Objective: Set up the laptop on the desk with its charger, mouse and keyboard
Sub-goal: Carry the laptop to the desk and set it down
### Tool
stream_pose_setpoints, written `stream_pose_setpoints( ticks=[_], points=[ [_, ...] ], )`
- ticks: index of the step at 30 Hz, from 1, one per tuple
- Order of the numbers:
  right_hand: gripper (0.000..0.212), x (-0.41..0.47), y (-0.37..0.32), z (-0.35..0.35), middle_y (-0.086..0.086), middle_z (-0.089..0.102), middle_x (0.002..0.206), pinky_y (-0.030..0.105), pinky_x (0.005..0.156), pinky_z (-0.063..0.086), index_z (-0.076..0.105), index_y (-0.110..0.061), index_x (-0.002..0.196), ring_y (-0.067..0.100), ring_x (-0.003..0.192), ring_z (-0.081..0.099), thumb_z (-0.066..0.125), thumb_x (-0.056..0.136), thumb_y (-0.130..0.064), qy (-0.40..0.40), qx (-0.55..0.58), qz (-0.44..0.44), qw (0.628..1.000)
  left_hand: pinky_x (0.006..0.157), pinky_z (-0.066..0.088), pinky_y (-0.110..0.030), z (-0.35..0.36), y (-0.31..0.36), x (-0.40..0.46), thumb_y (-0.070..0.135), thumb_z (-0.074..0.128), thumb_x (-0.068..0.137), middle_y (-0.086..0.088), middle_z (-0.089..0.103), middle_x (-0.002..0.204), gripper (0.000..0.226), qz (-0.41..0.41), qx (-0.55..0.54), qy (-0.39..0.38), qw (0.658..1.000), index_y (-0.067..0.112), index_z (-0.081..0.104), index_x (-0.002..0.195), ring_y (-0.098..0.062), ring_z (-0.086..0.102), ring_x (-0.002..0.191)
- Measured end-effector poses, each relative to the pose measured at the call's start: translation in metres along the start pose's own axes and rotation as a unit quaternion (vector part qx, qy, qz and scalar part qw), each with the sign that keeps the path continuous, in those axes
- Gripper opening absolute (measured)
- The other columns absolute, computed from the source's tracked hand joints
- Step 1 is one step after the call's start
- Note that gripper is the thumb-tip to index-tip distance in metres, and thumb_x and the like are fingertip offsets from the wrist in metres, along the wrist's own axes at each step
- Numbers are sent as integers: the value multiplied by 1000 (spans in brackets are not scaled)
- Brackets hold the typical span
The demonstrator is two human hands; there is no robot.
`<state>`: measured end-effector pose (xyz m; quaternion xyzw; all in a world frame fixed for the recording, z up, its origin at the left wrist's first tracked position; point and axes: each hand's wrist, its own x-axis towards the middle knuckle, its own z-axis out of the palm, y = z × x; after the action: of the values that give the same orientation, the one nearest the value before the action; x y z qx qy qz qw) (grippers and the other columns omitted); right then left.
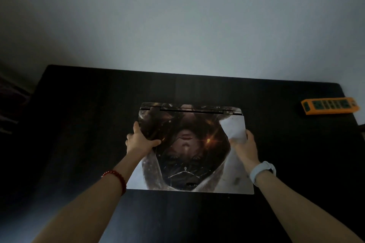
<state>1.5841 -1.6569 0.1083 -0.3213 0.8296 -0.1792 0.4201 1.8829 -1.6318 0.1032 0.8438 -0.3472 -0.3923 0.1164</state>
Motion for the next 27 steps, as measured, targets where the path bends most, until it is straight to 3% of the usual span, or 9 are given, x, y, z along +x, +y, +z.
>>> stream_pose_setpoints(
  ticks=[10,16,19,23,27],
  points=[
    [74,28,-9,-2,12,37,143,52,106,34,24,-25,142,36,130,35,65,81,-30,-16,-42,-5,999,99,35,-45,7,10,15,44,78,67,-22,45,131,107,12,83,36,996,18,10,146,-40,37,120],
    [65,27,-6,-1,13,45,136,50,105,34,31,-20,137,36,125,39,64,81,-30,-7,-84,-38,996,102,30,-44,14,7,9,47,73,71,-22,44,134,105,26,106,42,993,15,8,146,-38,38,123],
    [67,24,-5,-1,15,43,137,48,102,33,29,-19,139,36,126,38,63,82,-30,-7,-106,-45,993,106,26,-44,20,3,2,49,71,72,-20,37,140,104,57,121,49,990,16,6,147,-38,31,127],
    [78,16,-5,0,19,33,141,48,103,32,18,-23,143,39,129,33,65,82,-30,0,-135,-78,988,110,23,-49,30,-1,-8,50,73,69,-18,9,151,108,68,103,40,992,23,4,147,-41,14,133],
    [83,10,-5,0,20,24,144,52,104,31,13,-27,143,41,131,28,67,81,-35,-14,-187,-101,977,111,23,-50,34,-3,-6,54,73,67,-18,7,150,110,72,124,37,989,25,3,147,-42,14,132]
  ],
)
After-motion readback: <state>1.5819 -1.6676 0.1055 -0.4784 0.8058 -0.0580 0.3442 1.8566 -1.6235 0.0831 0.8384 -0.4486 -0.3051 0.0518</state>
